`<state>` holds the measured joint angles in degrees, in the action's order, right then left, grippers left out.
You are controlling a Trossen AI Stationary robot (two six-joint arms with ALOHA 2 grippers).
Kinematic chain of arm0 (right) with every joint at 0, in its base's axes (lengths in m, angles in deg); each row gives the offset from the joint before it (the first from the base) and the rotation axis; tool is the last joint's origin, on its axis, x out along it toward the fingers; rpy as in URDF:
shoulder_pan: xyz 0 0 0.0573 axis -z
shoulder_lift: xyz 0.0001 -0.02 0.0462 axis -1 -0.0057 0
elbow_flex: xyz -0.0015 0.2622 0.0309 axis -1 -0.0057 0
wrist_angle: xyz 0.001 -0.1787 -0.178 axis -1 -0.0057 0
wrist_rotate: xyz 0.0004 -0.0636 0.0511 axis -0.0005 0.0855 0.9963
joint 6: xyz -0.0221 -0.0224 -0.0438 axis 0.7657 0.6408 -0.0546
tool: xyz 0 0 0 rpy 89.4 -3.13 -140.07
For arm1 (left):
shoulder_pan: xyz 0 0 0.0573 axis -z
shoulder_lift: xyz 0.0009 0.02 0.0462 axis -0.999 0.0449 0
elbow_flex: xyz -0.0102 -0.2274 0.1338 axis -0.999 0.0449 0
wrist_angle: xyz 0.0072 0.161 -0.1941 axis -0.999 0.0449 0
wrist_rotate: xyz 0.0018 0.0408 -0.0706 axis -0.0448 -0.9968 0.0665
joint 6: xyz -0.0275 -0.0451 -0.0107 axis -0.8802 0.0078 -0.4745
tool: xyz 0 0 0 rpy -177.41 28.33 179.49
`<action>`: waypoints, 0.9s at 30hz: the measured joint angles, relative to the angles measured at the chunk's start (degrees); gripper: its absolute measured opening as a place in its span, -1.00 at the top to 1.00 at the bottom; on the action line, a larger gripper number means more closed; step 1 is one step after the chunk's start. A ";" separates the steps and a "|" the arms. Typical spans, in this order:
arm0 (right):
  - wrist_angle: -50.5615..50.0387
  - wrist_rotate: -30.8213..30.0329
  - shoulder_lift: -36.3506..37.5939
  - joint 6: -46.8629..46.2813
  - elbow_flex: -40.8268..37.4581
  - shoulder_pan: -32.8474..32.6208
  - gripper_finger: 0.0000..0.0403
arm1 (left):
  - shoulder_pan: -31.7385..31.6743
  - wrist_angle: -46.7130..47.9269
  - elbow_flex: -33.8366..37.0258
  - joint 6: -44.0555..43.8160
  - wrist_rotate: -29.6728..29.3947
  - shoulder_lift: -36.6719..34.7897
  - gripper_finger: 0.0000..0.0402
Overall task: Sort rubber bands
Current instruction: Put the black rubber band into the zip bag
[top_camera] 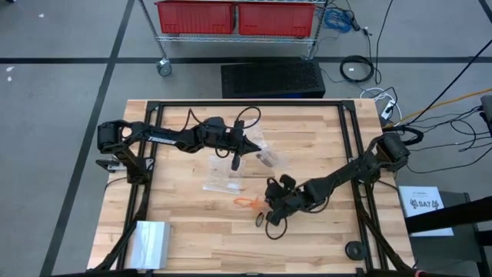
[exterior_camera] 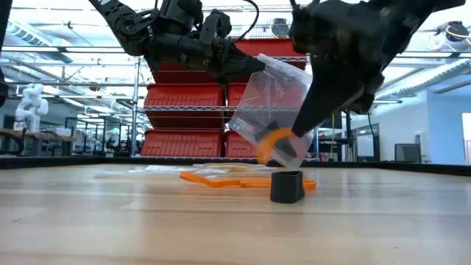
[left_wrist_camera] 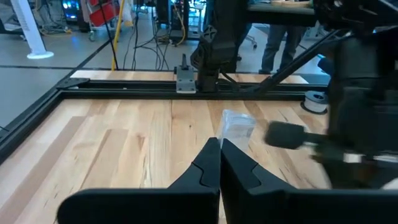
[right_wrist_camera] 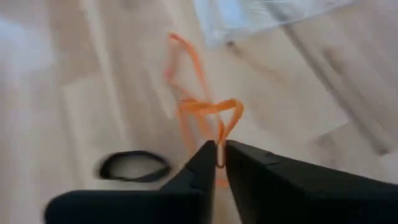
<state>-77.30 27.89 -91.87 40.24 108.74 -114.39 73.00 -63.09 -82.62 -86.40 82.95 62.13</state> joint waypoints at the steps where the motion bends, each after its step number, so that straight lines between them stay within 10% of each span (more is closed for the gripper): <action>1: -1.09 0.08 0.16 0.92 0.00 0.36 0.80 | 0.07 0.03 0.00 0.01 0.00 0.01 1.00; 12: 5.07 12.55 -0.08 21.53 0.00 -0.80 -0.08 | 0.21 0.01 0.00 0.38 0.21 -0.01 1.00; 27: 12.33 18.20 -6.94 41.45 0.00 1.19 -0.16 | 0.21 0.01 0.00 0.53 1.51 -0.01 1.00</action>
<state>-64.97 46.09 -98.81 81.69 108.74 -113.20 73.21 -63.08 -82.62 -85.86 84.45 62.12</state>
